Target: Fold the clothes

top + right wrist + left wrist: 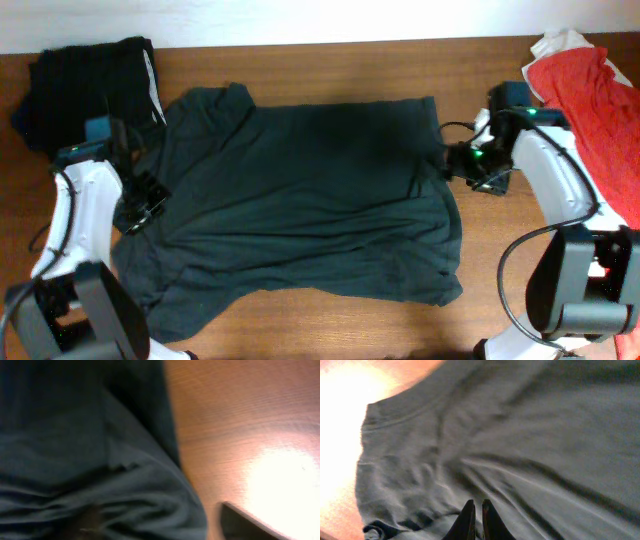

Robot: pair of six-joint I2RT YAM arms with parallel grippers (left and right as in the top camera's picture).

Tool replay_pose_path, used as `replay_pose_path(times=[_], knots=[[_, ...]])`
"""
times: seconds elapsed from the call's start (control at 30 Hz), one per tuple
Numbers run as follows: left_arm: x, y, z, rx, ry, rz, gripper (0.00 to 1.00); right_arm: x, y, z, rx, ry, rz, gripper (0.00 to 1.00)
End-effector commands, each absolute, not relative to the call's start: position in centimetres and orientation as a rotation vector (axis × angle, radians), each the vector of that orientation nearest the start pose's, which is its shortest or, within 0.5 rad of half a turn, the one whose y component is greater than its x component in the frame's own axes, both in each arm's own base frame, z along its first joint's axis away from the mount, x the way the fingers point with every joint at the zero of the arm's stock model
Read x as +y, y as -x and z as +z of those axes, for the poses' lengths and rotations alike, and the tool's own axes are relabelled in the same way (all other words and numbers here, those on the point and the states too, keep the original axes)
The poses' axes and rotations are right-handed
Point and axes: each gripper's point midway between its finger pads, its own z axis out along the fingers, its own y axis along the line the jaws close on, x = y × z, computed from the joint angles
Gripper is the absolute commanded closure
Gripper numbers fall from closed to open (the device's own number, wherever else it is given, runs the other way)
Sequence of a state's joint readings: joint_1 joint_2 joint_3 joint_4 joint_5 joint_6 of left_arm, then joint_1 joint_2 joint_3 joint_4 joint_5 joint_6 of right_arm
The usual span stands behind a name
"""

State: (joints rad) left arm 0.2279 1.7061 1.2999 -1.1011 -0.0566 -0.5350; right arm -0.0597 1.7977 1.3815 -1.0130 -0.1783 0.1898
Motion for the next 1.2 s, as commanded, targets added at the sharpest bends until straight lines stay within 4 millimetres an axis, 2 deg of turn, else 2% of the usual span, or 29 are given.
replay_pose_path(times=[0.0,0.03,0.07,0.1,0.13,0.2,0.23,0.27,0.3,0.37,0.43,0.47,0.53,0.6,0.63,0.67,0.73,0.77,0.83,0.87,0.9,0.97,1.03,1.17], knots=[[5.8,-31.6,9.4,2.888,0.997,0.081,0.88,1.7,-38.6,6.5,2.965,-0.210,0.219,0.04],[4.9,-31.5,9.4,2.908,0.962,0.082,0.85,1.3,-38.8,5.1,2.990,-0.208,0.190,0.07],[4.4,-31.6,9.4,2.927,0.904,0.083,0.83,1.4,-38.8,3.7,3.019,-0.179,0.188,0.17],[4.2,-31.6,9.4,2.932,0.887,0.083,0.77,1.4,-38.8,2.6,3.040,-0.182,0.188,0.32],[4.0,-31.6,9.4,2.934,0.878,0.082,0.77,1.4,-38.9,1.8,3.050,-0.184,0.189,0.48],[3.9,-31.6,9.4,2.936,0.872,0.082,0.77,1.3,-39.1,1.5,3.047,-0.185,0.187,0.62],[3.9,-31.6,9.4,2.940,0.862,0.083,0.76,1.2,-39.2,1.6,3.041,-0.187,0.186,0.75],[3.9,-31.6,9.4,2.940,0.860,0.083,0.76,0.3,-39.3,1.6,3.038,-0.234,0.110,0.90],[3.9,-31.6,9.4,2.941,0.856,0.083,0.77,-0.5,-39.3,1.7,3.040,-0.244,0.042,0.96],[3.9,-31.6,9.4,2.941,0.856,0.083,0.76,-1.7,-39.1,2.3,3.042,-0.326,-0.050,0.96],[3.9,-31.6,9.4,2.942,0.855,0.083,0.76,-2.6,-39.1,3.3,3.046,-0.382,-0.053,0.96],[3.9,-31.6,9.4,2.943,0.851,0.083,0.76,-4.1,-38.7,4.1,3.046,-0.497,-0.094,0.96],[4.0,-31.6,9.4,2.942,0.851,0.084,0.76,-4.9,-38.1,5.1,3.070,-0.541,-0.095,0.96],[4.0,-31.6,9.4,2.942,0.851,0.083,0.76,-5.1,-37.1,5.2,3.095,-0.620,-0.104,0.96],[4.0,-31.6,9.4,2.942,0.851,0.083,0.76,-5.0,-36.7,5.3,3.113,-0.619,-0.107,0.39],[4.0,-31.6,9.4,2.942,0.851,0.083,0.76,-4.9,-36.4,5.5,3.125,-0.621,-0.110,0.14],[4.0,-31.8,9.6,2.943,0.819,0.082,0.76,-5.0,-36.1,6.7,3.136,-0.662,-0.115,0.11],[4.0,-31.7,10.3,2.943,0.817,0.082,0.76,-5.0,-36.0,9.0,3.136,-0.664,-0.115,0.01],[3.9,-31.5,14.8,2.879,0.801,0.062,0.76,-4.3,-35.6,14.0,3.077,-0.679,-0.056,0.01],[3.9,-31.1,16.8,2.833,0.791,0.048,0.69,-3.4,-35.2,16.7,3.009,-0.664,0.033,0.01],[3.8,-30.1,18.5,2.798,0.777,0.038,0.18,-2.5,-34.6,18.9,2.965,-0.632,0.083,0.01],[3.6,-27.9,19.9,2.801,0.780,0.038,0.04,0.0,-32.9,21.5,2.945,-0.524,0.135,0.01],[3.5,-26.2,20.4,2.818,0.824,0.043,0.04,2.2,-32.1,22.3,2.954,-0.418,0.144,0.01],[3.2,-23.0,20.2,2.921,0.864,0.077,0.03,9.5,-30.8,22.3,2.988,-0.093,0.174,0.01]])
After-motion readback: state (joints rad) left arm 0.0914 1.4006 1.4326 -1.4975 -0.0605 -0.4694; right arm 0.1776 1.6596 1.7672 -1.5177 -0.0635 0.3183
